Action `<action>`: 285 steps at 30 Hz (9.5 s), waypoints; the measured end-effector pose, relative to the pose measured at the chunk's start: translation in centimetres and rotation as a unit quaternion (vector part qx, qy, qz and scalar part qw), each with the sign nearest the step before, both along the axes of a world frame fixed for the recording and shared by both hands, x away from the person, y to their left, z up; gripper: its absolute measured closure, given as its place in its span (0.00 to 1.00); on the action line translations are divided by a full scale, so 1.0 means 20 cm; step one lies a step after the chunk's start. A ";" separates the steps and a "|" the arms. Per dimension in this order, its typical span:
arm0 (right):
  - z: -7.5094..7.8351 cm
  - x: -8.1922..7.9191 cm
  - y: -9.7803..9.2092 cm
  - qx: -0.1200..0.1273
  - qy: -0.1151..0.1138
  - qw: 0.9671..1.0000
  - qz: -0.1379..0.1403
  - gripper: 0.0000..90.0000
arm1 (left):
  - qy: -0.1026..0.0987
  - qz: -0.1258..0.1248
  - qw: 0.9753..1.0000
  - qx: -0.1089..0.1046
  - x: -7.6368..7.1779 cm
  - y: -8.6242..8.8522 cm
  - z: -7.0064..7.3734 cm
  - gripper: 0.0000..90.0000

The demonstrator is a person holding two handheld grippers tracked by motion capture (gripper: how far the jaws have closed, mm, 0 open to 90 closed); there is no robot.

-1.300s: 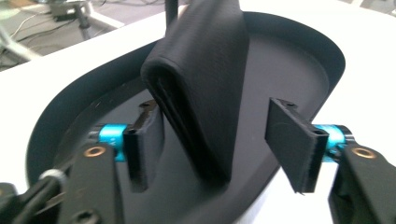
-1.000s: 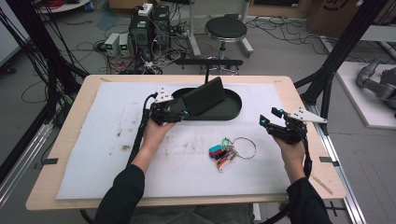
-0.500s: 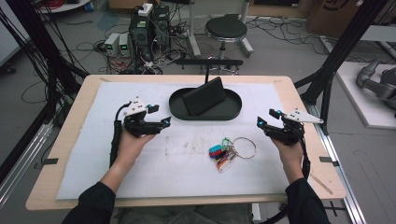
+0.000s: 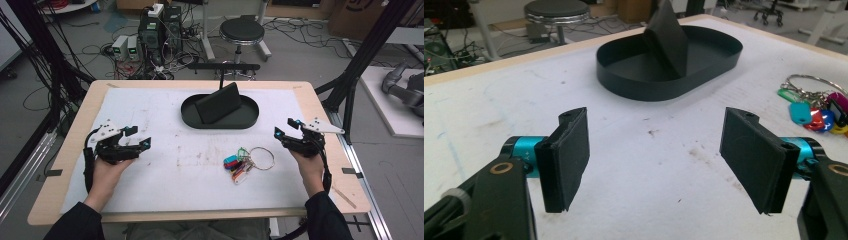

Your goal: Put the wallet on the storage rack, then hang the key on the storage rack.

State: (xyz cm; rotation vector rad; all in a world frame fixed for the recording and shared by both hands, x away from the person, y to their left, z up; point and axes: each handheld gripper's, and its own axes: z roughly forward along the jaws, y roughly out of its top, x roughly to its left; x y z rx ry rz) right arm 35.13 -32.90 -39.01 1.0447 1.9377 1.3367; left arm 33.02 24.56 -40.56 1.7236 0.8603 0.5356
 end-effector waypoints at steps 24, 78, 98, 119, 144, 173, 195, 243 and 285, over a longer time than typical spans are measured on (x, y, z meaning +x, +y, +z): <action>0.02 -0.06 -0.02 0.000 -0.009 1.000 0.005 0.37 | -0.016 0.009 1.000 0.004 -0.01 -0.03 -0.01 0.31; -0.30 -0.03 0.09 -0.110 0.177 0.978 -0.005 0.81 | -0.028 0.017 0.999 0.008 -0.02 0.01 -0.02 0.31; -0.29 -0.02 0.09 -0.083 0.190 0.978 -0.019 0.97 | -0.032 0.017 0.999 0.014 -0.03 0.00 -0.02 0.32; -0.18 -0.07 0.10 0.015 0.139 0.990 0.004 0.97 | -0.030 0.015 0.999 0.014 -0.03 0.00 -0.02 0.32; -0.15 -0.09 0.19 0.044 0.129 0.989 0.060 0.96 | -0.032 0.010 0.999 0.013 -0.03 0.00 -0.02 0.32; -0.06 -0.09 0.30 0.015 0.110 0.988 0.106 0.97 | -0.032 0.009 0.999 0.012 -0.04 0.01 -0.03 0.32; 0.09 -0.06 0.31 0.002 0.099 0.981 0.167 0.98 | -0.042 -0.007 0.999 0.023 -0.02 -0.03 0.01 0.32; 0.59 0.33 0.20 0.001 0.025 0.982 0.189 0.98 | -0.062 -0.028 0.997 0.048 -0.04 -0.07 0.02 0.32; 0.50 0.78 0.24 0.000 0.028 0.995 0.095 0.98 | -0.060 -0.025 0.997 0.050 -0.05 -0.03 -0.01 0.32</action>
